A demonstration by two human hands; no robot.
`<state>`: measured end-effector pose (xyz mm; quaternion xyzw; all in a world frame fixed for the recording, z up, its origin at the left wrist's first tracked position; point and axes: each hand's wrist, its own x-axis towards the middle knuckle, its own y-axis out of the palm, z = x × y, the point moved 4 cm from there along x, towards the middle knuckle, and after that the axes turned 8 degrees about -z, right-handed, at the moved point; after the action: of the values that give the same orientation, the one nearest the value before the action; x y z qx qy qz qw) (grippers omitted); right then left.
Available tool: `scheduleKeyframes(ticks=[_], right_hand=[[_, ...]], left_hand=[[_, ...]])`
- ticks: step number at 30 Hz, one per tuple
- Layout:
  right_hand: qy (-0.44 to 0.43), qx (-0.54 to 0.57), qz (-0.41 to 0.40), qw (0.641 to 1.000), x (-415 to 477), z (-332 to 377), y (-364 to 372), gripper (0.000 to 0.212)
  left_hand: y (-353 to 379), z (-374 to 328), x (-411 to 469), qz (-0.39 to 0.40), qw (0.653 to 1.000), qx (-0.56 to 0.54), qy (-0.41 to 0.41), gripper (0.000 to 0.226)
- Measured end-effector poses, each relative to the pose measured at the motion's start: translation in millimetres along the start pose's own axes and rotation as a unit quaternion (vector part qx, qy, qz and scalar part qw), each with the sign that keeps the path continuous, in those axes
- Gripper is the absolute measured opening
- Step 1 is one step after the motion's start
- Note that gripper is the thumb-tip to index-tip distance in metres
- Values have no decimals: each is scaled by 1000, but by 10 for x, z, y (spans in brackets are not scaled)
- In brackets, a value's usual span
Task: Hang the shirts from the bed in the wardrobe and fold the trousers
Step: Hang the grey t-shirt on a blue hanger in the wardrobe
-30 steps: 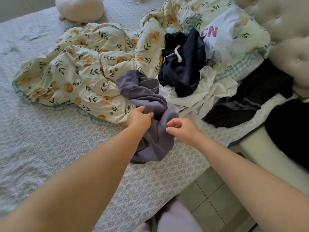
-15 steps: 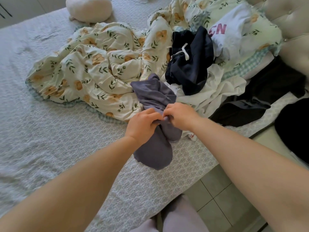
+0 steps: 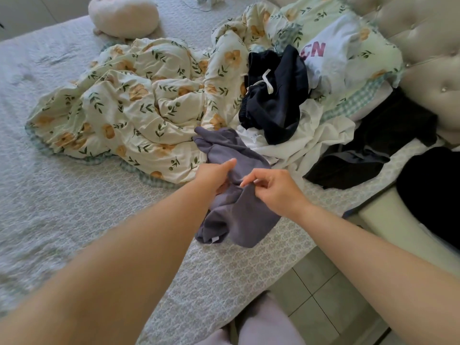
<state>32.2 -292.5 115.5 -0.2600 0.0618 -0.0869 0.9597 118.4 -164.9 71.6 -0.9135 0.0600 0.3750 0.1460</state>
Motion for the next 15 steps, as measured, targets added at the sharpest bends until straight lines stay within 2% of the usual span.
scheduleKeyframes(ticks=[2,5,6,8,10,11,12,14,15], right_hand=[[-34,-16,24,999,-112,24,51,36],[-64,-84,81,991,-190,-7,75,32],[-42,-91,97,990,-198,-27,64,33],[36,-54,62,996,-146,-65,-11,35],[136,8,-53,989,-8,-128,-131,30],[202,49,-98,973,65,-178,-173,21],[283,104,-110,947,123,-215,-171,16],[426,185,-54,884,177,-262,-41,39],[453,193,-22,870,186,-276,32,43]], left_hand=[[72,-17,13,-11,999,36,32,15],[161,-43,-31,28,990,84,113,6],[171,-47,-57,40,984,101,140,18],[171,-51,-118,66,976,108,175,23],[148,-51,-171,95,966,113,211,31],[135,-53,-201,102,961,121,228,33],[131,-52,-244,111,955,131,241,31],[147,-5,-315,128,943,151,268,27],[158,42,-350,132,936,169,279,27]])
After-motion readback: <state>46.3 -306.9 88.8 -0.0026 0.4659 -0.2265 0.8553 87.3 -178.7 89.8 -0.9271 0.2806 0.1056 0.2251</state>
